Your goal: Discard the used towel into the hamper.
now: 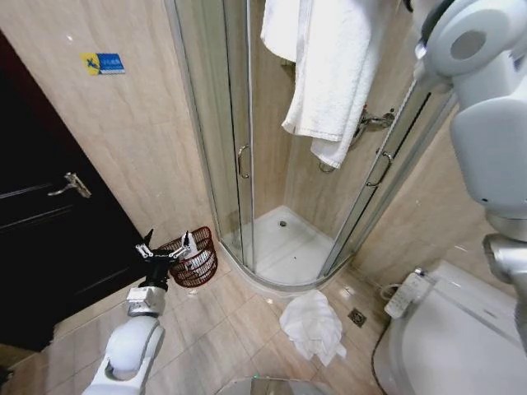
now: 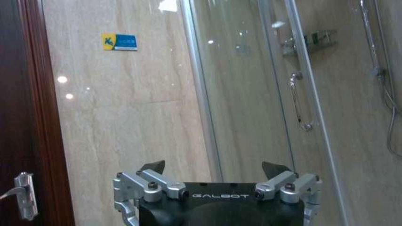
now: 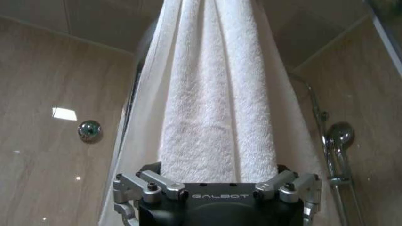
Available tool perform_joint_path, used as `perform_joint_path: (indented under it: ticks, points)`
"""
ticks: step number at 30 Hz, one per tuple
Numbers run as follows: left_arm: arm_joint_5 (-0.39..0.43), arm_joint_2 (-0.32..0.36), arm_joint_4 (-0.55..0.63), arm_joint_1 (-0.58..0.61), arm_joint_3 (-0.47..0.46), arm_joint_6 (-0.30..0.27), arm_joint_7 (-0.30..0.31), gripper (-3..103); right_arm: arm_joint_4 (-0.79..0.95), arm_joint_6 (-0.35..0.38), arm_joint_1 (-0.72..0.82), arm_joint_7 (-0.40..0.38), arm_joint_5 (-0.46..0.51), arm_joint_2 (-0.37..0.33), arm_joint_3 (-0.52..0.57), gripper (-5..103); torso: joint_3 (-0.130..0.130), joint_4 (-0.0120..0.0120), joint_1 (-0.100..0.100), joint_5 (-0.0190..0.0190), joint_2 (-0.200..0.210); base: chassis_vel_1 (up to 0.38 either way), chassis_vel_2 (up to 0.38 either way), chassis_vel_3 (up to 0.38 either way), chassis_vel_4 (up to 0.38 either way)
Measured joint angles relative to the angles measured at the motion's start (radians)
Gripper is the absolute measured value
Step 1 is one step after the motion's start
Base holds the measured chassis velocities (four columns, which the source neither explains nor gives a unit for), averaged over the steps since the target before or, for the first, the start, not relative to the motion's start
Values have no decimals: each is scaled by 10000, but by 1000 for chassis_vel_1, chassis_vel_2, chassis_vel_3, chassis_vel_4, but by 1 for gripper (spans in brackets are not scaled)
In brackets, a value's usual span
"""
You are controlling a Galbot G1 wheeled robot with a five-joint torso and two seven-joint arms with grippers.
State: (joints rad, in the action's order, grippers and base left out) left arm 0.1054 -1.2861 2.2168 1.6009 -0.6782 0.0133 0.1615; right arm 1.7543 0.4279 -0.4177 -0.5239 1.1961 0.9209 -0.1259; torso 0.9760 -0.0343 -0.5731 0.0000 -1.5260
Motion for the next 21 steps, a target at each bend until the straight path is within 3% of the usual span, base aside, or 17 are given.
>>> perform_joint_path:
  ticks: [3,6,8,11,13,19,21]
  points:
    - [0,-2,8,2,5,0,8,100,10,1,0,-46,23,18,-22,102,-4,0,3,0,9,0,0,0,0]
    - [70,-3,47,15,-75,8,30,100,10,-156,32,-64,33,2,-71,89,-18,0,14,0,36,0,0,0,0]
    - [153,-1,96,22,-88,-9,34,100,8,-201,40,-64,33,-5,-77,89,-21,0,17,0,42,0,0,0,0]
    - [362,19,250,13,-102,-146,55,100,-11,-318,48,-34,21,-14,-125,71,-35,1,29,1,66,0,0,0,0]
    - [362,24,250,7,-103,-151,55,100,-15,-328,45,-32,21,-14,-137,71,-37,1,31,1,70,0,0,0,0]
    - [439,16,412,49,-76,-303,46,100,-118,-387,33,25,9,-20,-168,44,-55,0,46,0,101,0,0,0,0]
    - [444,16,430,54,-76,-308,46,100,-121,-394,39,30,7,-24,-168,44,-57,0,47,0,103,0,0,0,0]
